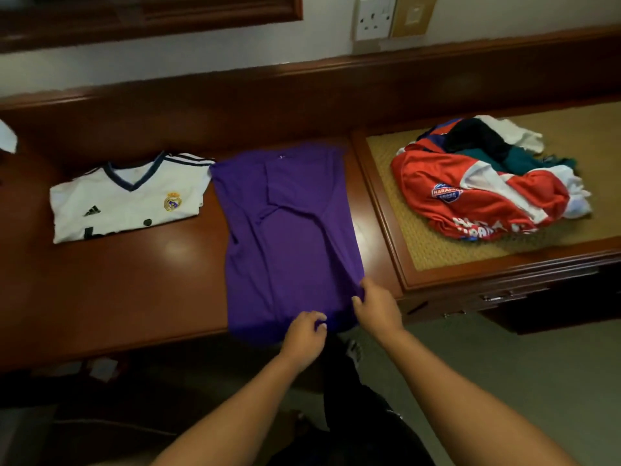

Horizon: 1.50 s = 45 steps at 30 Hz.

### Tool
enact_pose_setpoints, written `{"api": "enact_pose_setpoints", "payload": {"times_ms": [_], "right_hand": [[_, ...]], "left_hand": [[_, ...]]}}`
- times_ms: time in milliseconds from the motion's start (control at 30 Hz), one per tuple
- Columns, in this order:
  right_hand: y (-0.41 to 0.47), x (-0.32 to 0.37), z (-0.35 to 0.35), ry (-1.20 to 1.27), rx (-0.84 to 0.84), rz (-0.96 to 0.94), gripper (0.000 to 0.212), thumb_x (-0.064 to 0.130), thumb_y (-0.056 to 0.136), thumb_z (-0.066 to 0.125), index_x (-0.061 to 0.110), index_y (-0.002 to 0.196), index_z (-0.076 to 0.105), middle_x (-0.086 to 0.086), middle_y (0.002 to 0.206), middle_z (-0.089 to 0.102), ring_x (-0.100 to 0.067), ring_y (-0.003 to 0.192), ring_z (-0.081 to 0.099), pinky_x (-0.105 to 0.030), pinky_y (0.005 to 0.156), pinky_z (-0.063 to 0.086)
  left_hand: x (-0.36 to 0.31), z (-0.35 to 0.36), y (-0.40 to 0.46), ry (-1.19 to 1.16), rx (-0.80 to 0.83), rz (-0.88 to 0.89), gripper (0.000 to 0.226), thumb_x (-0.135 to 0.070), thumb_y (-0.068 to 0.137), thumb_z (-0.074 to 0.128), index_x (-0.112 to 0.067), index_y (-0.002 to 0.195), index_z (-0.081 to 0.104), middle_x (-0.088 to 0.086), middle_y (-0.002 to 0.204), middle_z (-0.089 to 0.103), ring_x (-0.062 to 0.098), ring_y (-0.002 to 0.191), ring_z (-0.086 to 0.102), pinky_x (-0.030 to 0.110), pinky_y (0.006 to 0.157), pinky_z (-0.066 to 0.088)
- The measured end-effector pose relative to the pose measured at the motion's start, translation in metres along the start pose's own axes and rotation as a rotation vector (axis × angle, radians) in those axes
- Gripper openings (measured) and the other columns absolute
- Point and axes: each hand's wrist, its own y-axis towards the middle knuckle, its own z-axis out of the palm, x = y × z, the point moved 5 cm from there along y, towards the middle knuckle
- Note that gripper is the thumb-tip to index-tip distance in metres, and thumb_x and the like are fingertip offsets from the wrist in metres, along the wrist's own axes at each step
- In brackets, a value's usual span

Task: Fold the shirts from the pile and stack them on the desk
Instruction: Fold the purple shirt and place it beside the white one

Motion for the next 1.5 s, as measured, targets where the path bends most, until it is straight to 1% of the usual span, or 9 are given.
{"api": "enact_pose_setpoints", "payload": {"times_ms": [200,400,533,667,767,1067,1233,1333,1500], "right_hand": [[-0.037,0.003,0.039,0.231,0.301,0.006,0.032,0.002,0.088,0.050,0.012,0.111,0.069,-0.010,0.107,0.070,-0.024,0.102,0.063,-0.028,0.087,0.046],[-0.011,-0.063,0.055,0.357,0.231,0.226,0.030,-0.003,0.085,0.053,0.025,0.077,0.060,-0.006,0.082,0.063,-0.020,0.081,0.058,-0.029,0.075,0.046],[0.018,-0.092,0.072,0.395,0.248,0.369,0.019,0.007,0.088,0.055,0.017,0.102,0.062,-0.012,0.091,0.063,-0.026,0.085,0.059,-0.038,0.080,0.050],[0.020,-0.092,0.095,0.714,0.312,0.633,0.033,0.011,0.092,0.053,0.020,0.124,0.048,-0.013,0.118,0.055,-0.021,0.090,0.055,-0.033,0.068,0.046],[0.012,-0.083,0.104,0.931,0.364,0.775,0.071,0.007,0.093,0.055,0.019,0.152,0.017,-0.011,0.146,0.040,-0.028,0.127,0.044,-0.040,0.091,0.041],[0.013,-0.092,0.093,0.712,0.381,0.633,0.038,0.012,0.091,0.063,0.006,0.127,0.054,-0.011,0.128,0.057,-0.023,0.112,0.052,-0.034,0.092,0.038],[0.012,-0.111,0.087,0.753,0.351,0.651,0.011,0.003,0.084,0.066,0.010,0.088,0.060,-0.008,0.098,0.063,-0.022,0.098,0.055,-0.030,0.080,0.042],[0.008,-0.115,0.086,0.604,0.355,0.586,0.018,-0.002,0.087,0.062,0.003,0.104,0.060,-0.012,0.098,0.062,-0.018,0.084,0.053,-0.025,0.065,0.039],[0.007,-0.114,0.093,0.561,0.345,0.594,0.043,0.003,0.090,0.060,0.006,0.131,0.050,-0.016,0.132,0.054,-0.028,0.115,0.053,-0.032,0.091,0.042]], "left_hand": [[-0.005,0.015,-0.003,-0.727,0.127,-0.382,0.023,-0.023,0.102,0.038,-0.017,0.115,0.057,0.005,0.107,0.059,0.017,0.094,0.053,0.028,0.072,0.041],[0.026,0.035,0.005,-0.612,0.027,-0.464,0.027,-0.013,0.098,0.048,-0.012,0.125,0.052,0.009,0.113,0.055,0.016,0.091,0.049,0.027,0.072,0.041],[0.032,0.046,0.016,-0.616,0.008,-0.465,0.043,-0.014,0.097,0.052,-0.007,0.138,0.043,0.007,0.139,0.048,0.022,0.124,0.047,0.033,0.100,0.038],[0.031,0.062,0.026,-0.621,0.070,-0.498,0.044,-0.017,0.094,0.057,-0.011,0.135,0.042,0.005,0.139,0.048,0.019,0.113,0.050,0.030,0.081,0.044],[0.035,0.072,0.030,-0.630,0.110,-0.519,0.048,-0.019,0.093,0.059,-0.016,0.137,0.041,0.004,0.137,0.049,0.021,0.114,0.051,0.032,0.080,0.047],[0.043,0.072,0.022,-0.613,0.005,-0.494,0.044,-0.018,0.099,0.051,-0.004,0.140,0.045,0.008,0.139,0.051,0.022,0.129,0.047,0.038,0.112,0.033],[0.046,0.076,0.013,-0.323,0.013,-0.415,0.015,-0.015,0.099,0.046,-0.009,0.088,0.053,0.008,0.085,0.060,0.017,0.080,0.057,0.030,0.081,0.040],[0.063,0.070,0.003,-0.053,0.030,-0.478,0.020,-0.020,0.098,0.045,-0.013,0.112,0.056,0.012,0.113,0.063,0.030,0.106,0.059,0.029,0.087,0.043],[0.108,0.034,-0.022,-0.254,-0.210,-0.710,0.025,-0.009,0.095,0.049,-0.008,0.118,0.057,0.016,0.123,0.060,0.032,0.113,0.056,0.030,0.092,0.042]]}}
